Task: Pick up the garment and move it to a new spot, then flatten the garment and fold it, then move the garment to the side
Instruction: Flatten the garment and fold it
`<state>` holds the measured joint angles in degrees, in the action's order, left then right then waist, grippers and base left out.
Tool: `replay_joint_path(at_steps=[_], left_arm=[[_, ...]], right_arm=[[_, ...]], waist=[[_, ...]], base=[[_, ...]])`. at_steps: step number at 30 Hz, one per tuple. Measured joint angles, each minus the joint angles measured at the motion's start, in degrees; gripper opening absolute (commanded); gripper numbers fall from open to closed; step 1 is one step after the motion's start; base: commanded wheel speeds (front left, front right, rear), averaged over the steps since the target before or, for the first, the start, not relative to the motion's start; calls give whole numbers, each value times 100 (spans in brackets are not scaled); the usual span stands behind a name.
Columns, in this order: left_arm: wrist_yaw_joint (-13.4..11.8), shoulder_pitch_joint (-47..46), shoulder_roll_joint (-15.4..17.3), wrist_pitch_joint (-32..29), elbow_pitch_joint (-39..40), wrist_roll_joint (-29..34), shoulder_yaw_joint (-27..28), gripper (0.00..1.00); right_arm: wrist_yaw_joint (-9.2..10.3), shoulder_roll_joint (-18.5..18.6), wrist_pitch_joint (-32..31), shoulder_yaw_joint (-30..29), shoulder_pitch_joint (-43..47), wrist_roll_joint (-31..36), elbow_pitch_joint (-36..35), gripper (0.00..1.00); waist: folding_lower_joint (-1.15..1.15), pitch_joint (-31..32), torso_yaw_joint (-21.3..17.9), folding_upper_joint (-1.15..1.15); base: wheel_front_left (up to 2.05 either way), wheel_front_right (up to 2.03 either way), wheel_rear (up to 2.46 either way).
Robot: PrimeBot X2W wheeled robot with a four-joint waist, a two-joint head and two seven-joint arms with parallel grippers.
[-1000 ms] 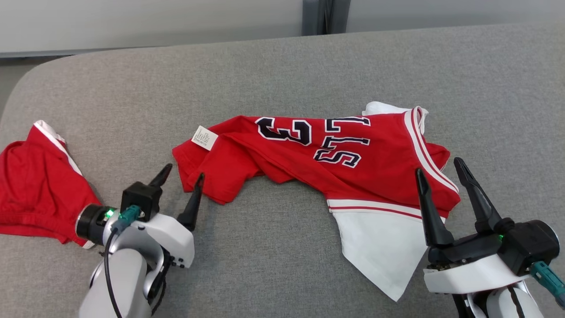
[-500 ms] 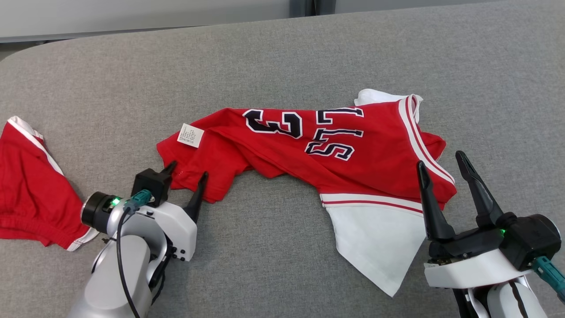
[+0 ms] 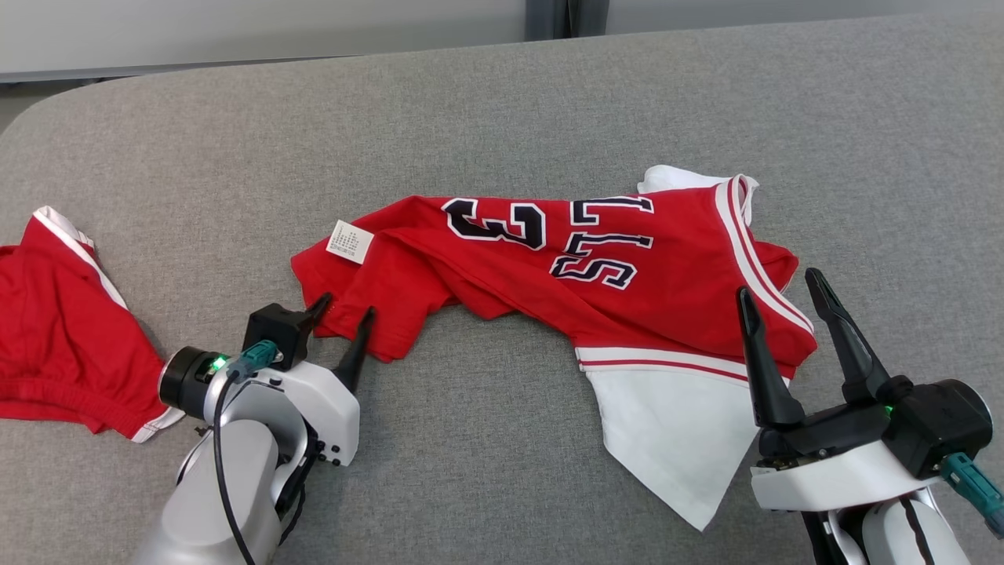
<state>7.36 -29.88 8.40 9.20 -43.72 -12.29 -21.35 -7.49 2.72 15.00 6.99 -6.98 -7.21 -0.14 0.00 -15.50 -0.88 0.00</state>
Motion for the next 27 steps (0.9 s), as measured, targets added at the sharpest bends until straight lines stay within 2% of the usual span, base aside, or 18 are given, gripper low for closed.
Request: replay_joint_path(at_steps=[1, 2, 4, 5, 7, 8, 9, 10, 20, 27], left_arm=[[0, 1, -10, 16, -27, -62, 25, 62], [0, -3, 3, 15, -75, -89, 20, 39], [1, -21, 13, -18, -132, -104, -2, 17], [1, -30, 14, -40, -156, -115, -10, 20], [5, -54, 15, -90, -222, -136, -20, 19], [5, -73, 16, -104, -255, -140, -21, 16], [5, -94, 18, -111, -278, -146, -25, 3], [5, -94, 18, -111, -278, -146, -25, 0], [-38, -106, 14, 29, -355, -207, -64, 0], [-265, -51, 56, 303, -153, -255, 20, 0]], right_arm=[[-1, 0, 0, -1, -2, 1, 5, 100], [-1, 0, 0, 0, -2, 1, 23, 100], [-1, 0, 0, -1, -2, 1, 35, 100], [-1, 0, 0, 1, -2, 1, 38, 100], [-1, 0, 0, 5, -2, 1, 40, 100], [0, 0, 0, 9, -3, 1, 40, 100], [-1, 0, 0, 13, -4, 1, 38, 100], [-1, 0, 0, 13, -4, 1, 38, 100], [-1, 0, 0, 19, 6, -3, 74, 100], [-1, 0, 0, 21, 54, -14, 82, 100]], waist=[[0, 4, 0, 0], [0, 16, -1, 0], [0, 23, -3, 0], [0, 26, -6, 0], [0, 31, -9, 0], [0, 31, -11, 0], [0, 33, -12, 0], [0, 33, -12, 0], [0, 187, -40, 0], [0, 391, -41, 0]], base=[[0, 0, 0], [0, 0, 0], [0, 0, 0], [0, 0, 0], [0, 0, 0], [0, 0, 0], [0, 0, 0], [0, 0, 0], [0, 0, 0], [0, 0, 0]])
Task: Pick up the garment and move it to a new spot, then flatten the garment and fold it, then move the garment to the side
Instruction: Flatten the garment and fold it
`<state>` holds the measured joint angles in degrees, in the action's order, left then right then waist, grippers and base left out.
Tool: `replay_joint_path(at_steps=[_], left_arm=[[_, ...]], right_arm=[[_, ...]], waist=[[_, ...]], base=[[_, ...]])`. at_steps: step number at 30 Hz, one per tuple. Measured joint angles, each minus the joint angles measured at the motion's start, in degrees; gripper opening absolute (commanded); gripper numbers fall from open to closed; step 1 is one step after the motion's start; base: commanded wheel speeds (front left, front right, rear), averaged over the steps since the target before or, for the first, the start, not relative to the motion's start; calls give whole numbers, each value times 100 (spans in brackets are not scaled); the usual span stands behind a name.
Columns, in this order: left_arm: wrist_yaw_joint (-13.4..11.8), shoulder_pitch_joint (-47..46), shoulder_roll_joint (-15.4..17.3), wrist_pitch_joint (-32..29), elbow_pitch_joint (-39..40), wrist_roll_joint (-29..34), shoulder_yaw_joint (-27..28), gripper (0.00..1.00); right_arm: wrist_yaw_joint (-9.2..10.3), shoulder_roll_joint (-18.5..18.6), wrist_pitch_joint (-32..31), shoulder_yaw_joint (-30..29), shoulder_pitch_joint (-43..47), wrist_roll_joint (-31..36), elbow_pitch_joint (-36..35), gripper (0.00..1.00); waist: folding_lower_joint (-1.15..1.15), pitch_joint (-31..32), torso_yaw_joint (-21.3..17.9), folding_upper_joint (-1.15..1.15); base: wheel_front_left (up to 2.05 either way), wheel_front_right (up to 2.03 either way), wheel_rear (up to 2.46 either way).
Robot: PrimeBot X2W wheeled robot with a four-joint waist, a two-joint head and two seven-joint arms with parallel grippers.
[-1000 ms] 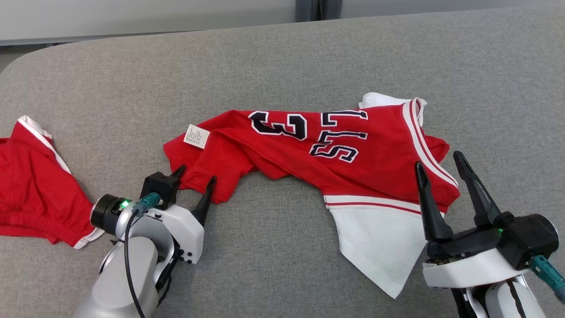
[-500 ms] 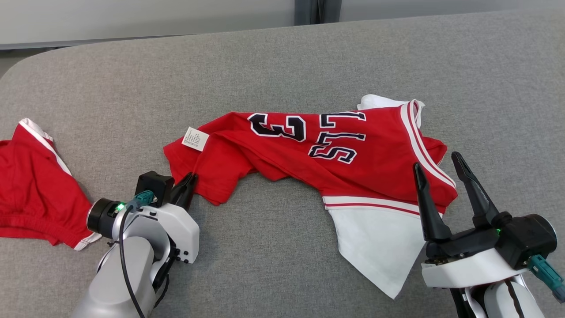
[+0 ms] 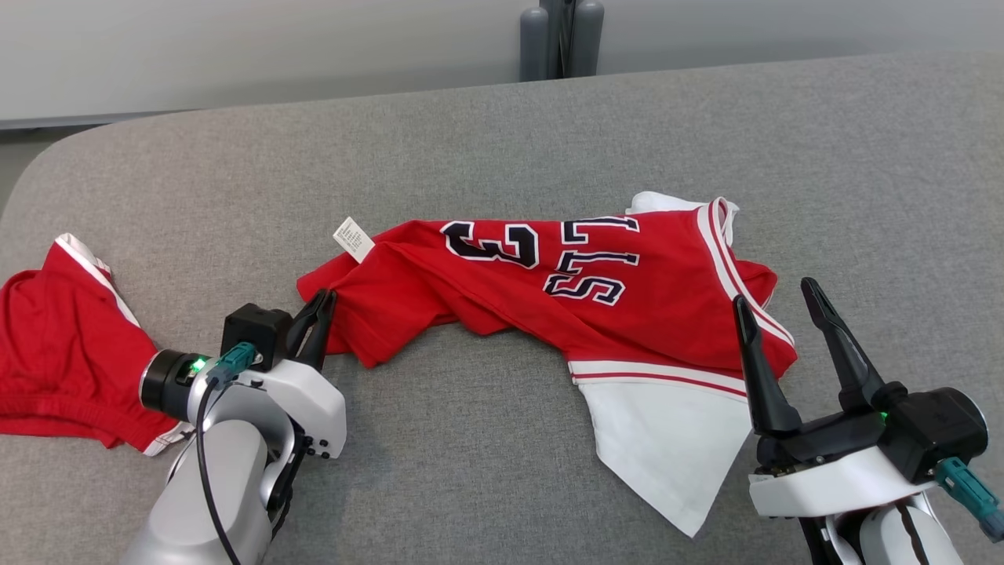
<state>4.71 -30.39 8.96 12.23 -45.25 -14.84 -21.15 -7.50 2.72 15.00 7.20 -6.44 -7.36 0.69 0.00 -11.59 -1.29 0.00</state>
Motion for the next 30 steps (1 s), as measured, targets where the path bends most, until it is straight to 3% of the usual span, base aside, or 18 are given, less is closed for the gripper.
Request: replay_joint_path(at_steps=[10, 21, 30], left_arm=[[-477, 546, 14, 267, 1089, -86, 294, 0], [-573, 959, 137, 276, 1685, -79, 385, 0], [-577, 998, 196, 276, 1730, -91, 433, 0]], right_arm=[[0, 0, 0, -40, 260, 36, 54, 100], [0, 2, -92, 9, 639, -221, 177, 100], [0, 108, -809, 521, 1265, -290, 291, 100]], waist=[[0, 180, -13, 0], [0, 141, -128, 0], [0, 9, -187, 0]], base=[[0, 0, 0], [0, 0, 0], [0, 0, 0]])
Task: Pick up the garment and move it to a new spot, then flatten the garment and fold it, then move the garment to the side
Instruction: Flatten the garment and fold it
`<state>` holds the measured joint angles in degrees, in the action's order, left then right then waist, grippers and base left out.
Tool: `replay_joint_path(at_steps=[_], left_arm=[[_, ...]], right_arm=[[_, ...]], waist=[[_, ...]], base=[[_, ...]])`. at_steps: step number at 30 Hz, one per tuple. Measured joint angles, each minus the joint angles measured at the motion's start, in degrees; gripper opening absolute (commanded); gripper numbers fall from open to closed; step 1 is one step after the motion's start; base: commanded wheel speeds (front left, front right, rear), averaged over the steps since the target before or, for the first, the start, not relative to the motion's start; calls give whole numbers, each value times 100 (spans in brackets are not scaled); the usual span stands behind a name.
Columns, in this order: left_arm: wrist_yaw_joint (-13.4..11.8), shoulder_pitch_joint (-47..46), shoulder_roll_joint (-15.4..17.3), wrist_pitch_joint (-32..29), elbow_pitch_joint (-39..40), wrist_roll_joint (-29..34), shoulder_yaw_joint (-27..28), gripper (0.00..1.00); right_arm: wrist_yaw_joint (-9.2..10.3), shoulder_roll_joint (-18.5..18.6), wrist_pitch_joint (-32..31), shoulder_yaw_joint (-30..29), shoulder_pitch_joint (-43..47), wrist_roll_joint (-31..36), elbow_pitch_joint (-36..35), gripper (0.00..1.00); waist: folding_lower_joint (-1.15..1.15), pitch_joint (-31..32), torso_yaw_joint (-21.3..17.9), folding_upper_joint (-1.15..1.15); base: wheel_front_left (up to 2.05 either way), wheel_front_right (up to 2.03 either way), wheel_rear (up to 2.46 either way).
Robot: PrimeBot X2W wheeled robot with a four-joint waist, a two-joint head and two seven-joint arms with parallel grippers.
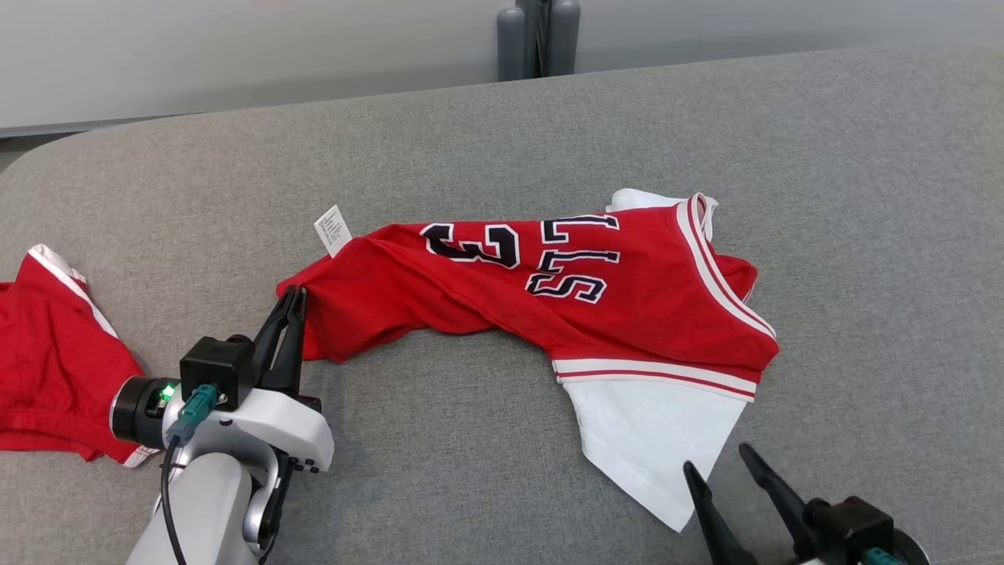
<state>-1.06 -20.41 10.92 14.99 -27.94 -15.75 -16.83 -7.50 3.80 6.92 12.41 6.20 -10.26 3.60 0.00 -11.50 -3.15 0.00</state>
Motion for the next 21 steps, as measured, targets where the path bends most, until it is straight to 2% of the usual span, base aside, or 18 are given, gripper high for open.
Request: replay_joint_path(at_steps=[11, 21], left_arm=[[0, -2, 98, 0, -14, -24, 46, 0], [-1, -23, 109, 0, -45, -42, 1, 0]], right_arm=[[0, 219, -895, 252, 405, -353, 40, 100], [0, 147, -1091, 336, 289, -614, 152, 100]], waist=[[0, -19, -16, 0], [0, -44, 37, 0]], base=[[0, 0, 0], [0, 0, 0]])
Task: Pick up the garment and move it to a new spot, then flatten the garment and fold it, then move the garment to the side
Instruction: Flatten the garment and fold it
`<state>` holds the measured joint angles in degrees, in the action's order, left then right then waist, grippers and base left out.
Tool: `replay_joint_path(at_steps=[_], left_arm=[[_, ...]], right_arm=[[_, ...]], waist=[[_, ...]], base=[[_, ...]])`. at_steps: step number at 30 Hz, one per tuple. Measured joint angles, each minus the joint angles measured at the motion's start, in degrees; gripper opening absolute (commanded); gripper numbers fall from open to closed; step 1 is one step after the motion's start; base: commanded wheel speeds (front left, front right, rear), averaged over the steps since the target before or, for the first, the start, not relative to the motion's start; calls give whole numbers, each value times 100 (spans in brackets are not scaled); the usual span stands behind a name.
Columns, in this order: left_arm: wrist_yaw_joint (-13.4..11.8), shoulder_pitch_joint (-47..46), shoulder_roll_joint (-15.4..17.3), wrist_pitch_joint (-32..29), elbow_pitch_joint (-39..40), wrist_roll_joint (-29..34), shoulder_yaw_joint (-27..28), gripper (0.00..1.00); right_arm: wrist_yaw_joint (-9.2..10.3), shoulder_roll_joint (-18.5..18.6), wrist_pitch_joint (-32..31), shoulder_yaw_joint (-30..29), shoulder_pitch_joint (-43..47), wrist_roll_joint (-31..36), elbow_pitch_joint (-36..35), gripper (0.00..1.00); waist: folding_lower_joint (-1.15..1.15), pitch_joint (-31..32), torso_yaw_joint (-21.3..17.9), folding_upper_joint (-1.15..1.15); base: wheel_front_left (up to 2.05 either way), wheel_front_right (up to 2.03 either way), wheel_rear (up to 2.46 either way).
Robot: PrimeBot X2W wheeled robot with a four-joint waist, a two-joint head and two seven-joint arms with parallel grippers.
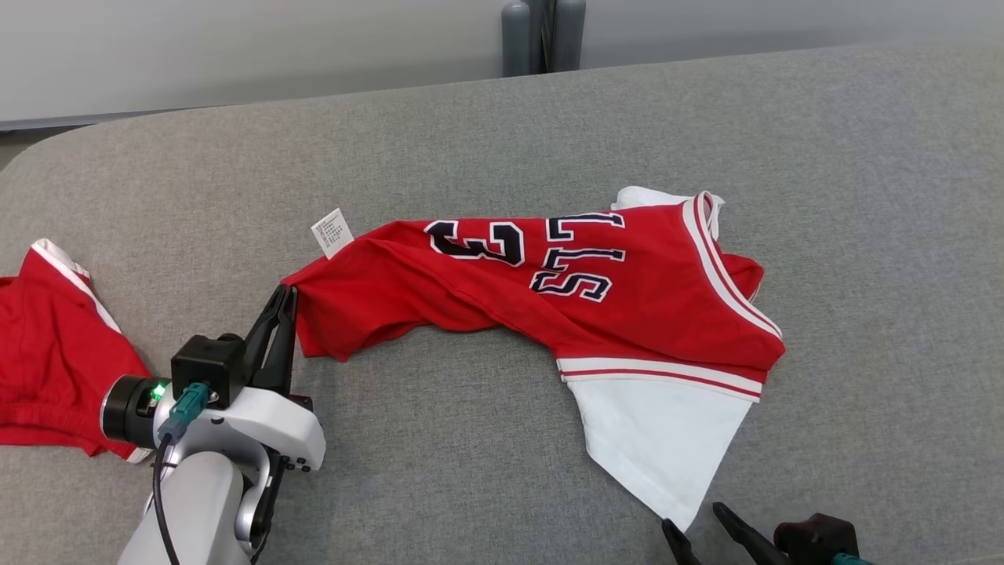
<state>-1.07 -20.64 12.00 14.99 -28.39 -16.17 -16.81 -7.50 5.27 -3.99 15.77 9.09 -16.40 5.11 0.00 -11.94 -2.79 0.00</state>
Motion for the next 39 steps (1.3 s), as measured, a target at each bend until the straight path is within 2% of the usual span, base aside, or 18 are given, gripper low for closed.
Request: replay_joint_path(at_steps=[24, 25, 26, 27, 28, 29, 39], left_arm=[[-11, -133, 21, 0, 25, -57, -108, 0], [-19, -134, 23, 0, 27, -58, -112, 0], [-19, -137, 27, 0, 30, -62, -115, 0], [-19, -144, 30, 0, 34, -66, -119, 0], [-19, -163, 32, 0, 34, -67, -123, 0], [-19, -187, 35, 0, 36, -76, -126, 0], [-52, -205, 67, 0, 53, -114, -141, 0]], right_arm=[[-1, -96, 125, 69, -394, -111, 537, 100], [-1, -101, 125, 65, -400, -94, 557, 92], [-1, -102, 124, 67, -411, -82, 583, 69], [0, -103, 123, 73, -426, -80, 614, 36], [0, -102, 122, 79, -449, -75, 638, 11], [3, -89, 121, 112, -477, -71, 647, 0], [-1, -1, 216, 138, -533, -148, 620, 0]], waist=[[0, -168, 186, 0], [0, -173, 188, 0], [0, -178, 191, 0], [0, -182, 193, 0], [0, -186, 195, 0], [0, -189, 198, 0], [0, -158, 187, 0]], base=[[0, 0, 0], [0, 0, 0], [0, 0, 0], [0, 0, 0], [0, 0, 0], [0, 0, 0], [0, 0, 0]])
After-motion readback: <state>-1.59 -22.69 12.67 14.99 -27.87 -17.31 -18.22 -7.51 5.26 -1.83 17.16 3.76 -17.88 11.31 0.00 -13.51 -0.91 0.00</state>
